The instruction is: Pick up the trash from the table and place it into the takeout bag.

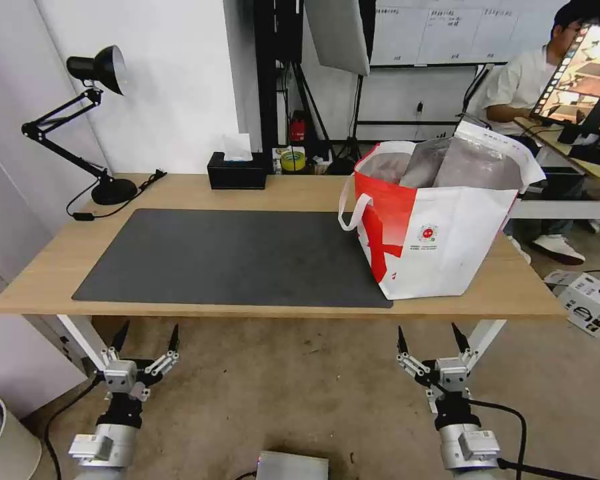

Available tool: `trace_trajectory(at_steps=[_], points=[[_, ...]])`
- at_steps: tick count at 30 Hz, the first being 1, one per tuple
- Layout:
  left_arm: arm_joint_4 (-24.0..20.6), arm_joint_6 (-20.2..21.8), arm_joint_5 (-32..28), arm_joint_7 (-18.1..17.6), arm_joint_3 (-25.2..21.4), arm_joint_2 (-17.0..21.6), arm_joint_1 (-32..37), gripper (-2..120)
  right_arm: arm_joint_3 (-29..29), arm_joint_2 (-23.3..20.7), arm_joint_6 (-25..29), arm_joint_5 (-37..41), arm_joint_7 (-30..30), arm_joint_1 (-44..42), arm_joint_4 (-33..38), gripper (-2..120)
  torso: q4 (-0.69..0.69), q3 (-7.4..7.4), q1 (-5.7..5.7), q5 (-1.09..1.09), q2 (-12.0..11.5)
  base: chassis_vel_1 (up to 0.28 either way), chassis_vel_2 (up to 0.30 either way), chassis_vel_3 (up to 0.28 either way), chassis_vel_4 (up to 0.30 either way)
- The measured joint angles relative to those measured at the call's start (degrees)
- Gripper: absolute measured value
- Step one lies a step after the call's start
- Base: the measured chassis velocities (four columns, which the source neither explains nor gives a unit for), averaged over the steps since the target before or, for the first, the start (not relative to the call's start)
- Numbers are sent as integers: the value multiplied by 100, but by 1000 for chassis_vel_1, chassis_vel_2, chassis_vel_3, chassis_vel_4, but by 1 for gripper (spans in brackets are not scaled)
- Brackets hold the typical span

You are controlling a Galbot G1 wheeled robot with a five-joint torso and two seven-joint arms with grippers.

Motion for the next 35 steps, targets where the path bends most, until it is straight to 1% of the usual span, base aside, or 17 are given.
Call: trace_trajectory(at_steps=[15,35], points=[[-121,21,31,-19,-9,-79,-12,100,-73,37,8,24,16,49,-107,100,1,0,0,0,0,0,0,0,0],[-115,24,32,-33,-66,-145,-29,100,-81,84,20,29,11,40,-144,100,0,0,0,0,0,0,0,0,0]])
